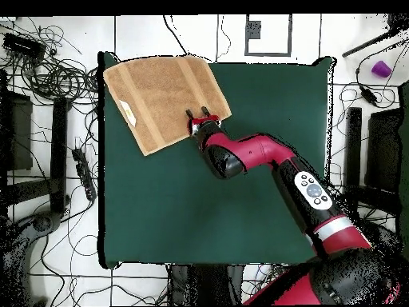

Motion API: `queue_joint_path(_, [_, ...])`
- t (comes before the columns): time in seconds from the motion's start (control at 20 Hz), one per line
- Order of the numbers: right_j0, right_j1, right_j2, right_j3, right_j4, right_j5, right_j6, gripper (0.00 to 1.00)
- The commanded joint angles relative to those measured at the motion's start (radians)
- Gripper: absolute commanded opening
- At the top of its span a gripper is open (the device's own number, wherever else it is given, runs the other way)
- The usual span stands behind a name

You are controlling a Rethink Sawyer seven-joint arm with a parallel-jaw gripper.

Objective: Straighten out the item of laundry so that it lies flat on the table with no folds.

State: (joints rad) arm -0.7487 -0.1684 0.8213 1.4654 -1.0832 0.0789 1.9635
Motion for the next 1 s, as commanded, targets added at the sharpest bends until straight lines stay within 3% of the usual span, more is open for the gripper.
queue_joint_path(0.05, [0.144,-0.033,-0.345,0.132,-0.173,-0.033,0.032,1.0])
queue_joint_path(0.2, [0.314,-0.04,-0.562,0.098,-0.111,-0.205,0.119,1.0])
queue_joint_path(0.3, [0.398,-0.024,-0.678,0.084,-0.035,-0.277,0.108,1.0])
queue_joint_path(0.45, [0.391,-0.006,-0.701,0.108,0.002,-0.318,0.043,1.0])
queue_joint_path(0.6, [0.366,-0.008,-0.686,0.127,-0.025,-0.295,0.033,1.0])
queue_joint_path(0.8, [0.406,-0.012,-0.749,0.143,0.007,-0.314,0.049,1.0])
queue_joint_path(1.0, [0.487,0.014,-0.876,0.15,0.109,-0.407,0.038,1.0])
